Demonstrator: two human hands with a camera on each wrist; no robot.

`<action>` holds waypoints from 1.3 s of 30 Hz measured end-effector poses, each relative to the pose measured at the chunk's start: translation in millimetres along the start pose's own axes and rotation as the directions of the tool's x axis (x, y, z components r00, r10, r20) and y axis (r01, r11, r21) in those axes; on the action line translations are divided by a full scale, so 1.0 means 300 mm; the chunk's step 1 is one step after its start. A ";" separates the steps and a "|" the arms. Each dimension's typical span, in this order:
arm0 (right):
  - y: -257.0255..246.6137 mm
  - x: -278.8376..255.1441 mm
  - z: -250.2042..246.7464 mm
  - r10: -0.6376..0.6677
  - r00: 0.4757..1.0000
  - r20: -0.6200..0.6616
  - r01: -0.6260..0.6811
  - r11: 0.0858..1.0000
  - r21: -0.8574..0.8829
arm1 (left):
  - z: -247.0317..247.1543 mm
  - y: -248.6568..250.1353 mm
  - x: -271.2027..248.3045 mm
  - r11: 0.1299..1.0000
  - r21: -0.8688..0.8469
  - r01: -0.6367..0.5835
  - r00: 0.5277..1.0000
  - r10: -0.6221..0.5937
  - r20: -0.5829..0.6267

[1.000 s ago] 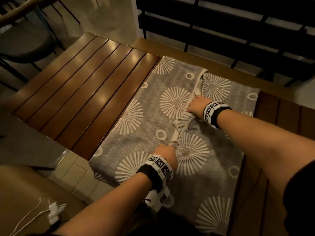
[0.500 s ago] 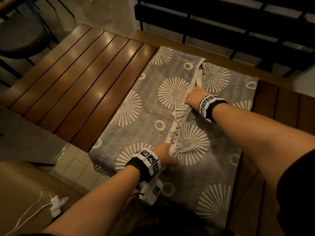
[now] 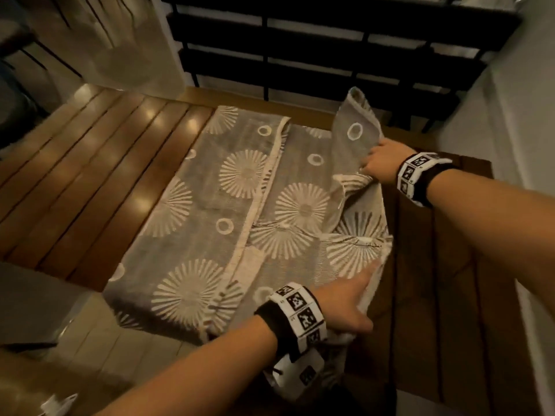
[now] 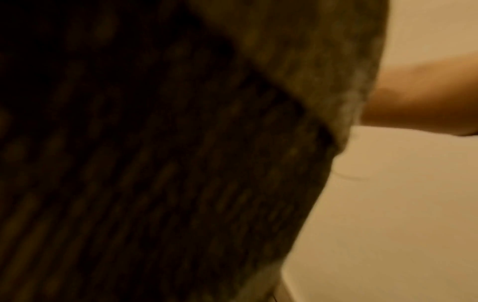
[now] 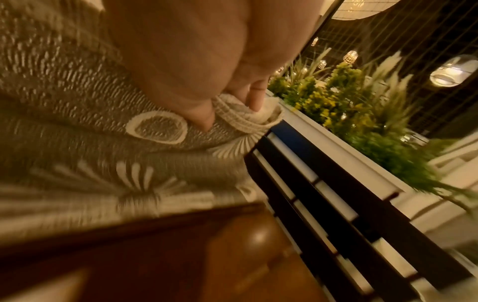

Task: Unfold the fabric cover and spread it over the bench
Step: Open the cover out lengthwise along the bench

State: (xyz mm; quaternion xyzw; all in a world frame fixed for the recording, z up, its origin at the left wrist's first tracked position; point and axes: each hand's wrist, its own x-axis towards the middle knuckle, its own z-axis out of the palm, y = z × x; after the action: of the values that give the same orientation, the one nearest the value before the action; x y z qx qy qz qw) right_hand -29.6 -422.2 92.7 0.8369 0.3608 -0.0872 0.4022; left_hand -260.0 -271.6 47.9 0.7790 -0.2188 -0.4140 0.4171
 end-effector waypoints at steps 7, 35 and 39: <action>0.106 -0.396 0.459 0.043 0.984 0.173 -0.056 0.996 0.069 | 0.312 0.281 0.319 1.000 0.007 -0.030 0.995 0.029 0.097; -0.104 -0.677 0.650 -0.003 0.928 0.373 -0.227 0.789 0.571 | 0.552 0.207 0.434 0.631 0.758 -0.165 0.969 -0.040 0.244; -0.165 -0.651 0.611 0.016 0.962 0.272 -0.186 0.769 0.612 | 0.539 0.237 0.448 0.674 0.721 -0.161 0.973 -0.013 0.230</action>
State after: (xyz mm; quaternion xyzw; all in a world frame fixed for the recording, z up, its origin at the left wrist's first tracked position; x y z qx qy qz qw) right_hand -177.9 -640.8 26.7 0.9234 0.2110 -0.2863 0.1444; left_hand -318.2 -479.1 -5.3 0.8214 -0.4422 -0.3554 0.0590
